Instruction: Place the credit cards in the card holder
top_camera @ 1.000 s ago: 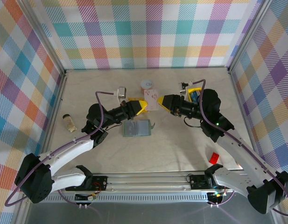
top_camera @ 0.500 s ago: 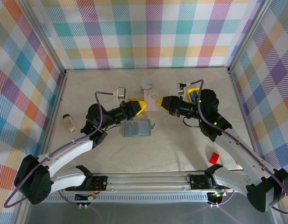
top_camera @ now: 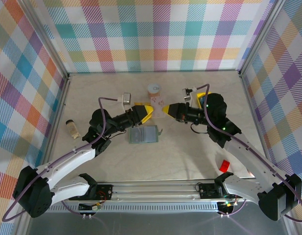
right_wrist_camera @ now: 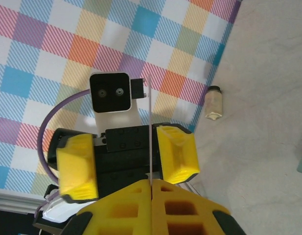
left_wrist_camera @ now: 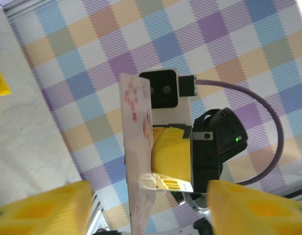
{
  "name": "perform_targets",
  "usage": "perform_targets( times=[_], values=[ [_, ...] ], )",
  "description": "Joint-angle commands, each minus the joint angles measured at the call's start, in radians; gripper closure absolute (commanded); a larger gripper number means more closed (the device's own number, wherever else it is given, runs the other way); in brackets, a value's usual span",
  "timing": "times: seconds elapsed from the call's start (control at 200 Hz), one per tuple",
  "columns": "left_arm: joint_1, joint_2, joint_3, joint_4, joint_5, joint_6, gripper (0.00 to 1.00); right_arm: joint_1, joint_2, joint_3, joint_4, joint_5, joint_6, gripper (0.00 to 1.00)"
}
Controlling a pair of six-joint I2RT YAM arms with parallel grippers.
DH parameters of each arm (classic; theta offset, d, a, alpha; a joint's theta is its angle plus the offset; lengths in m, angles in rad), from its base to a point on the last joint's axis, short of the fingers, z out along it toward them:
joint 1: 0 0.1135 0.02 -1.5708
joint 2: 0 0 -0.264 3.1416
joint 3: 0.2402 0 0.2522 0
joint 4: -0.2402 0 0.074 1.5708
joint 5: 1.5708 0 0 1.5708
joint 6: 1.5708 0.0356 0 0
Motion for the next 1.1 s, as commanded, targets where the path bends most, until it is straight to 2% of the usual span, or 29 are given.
perform_targets(
  times=[0.0,0.11,0.185,0.235,0.34,0.555,0.88,1.095],
  values=[
    [0.029,-0.081,0.008,-0.169,-0.019,0.086,0.28,0.003,-0.015,-0.015,-0.036,0.026,-0.069,1.0],
    [0.084,-0.112,-0.003,-0.32,0.0,0.121,0.2,0.0,0.003,-0.047,-0.023,0.026,-0.086,1.0],
    [0.128,-0.109,-0.032,-0.35,0.045,0.121,0.17,0.0,0.022,-0.077,-0.001,0.017,-0.108,1.0],
    [0.157,-0.101,-0.057,-0.35,0.077,0.119,0.0,0.001,0.035,-0.103,0.025,0.011,-0.124,1.0],
    [0.202,-0.084,-0.11,-0.365,0.111,0.129,0.0,0.013,0.056,-0.167,0.071,0.047,-0.185,1.0],
    [0.243,-0.046,-0.162,-0.446,0.095,0.189,0.0,0.066,0.118,-0.212,0.091,0.139,-0.287,1.0],
    [0.259,-0.028,-0.184,-0.641,-0.049,0.323,0.09,0.134,0.27,-0.282,0.264,0.228,-0.263,1.0],
    [0.289,0.067,-0.191,-0.579,0.018,0.367,0.18,0.178,0.386,-0.295,0.346,0.317,-0.253,1.0]
  ],
)
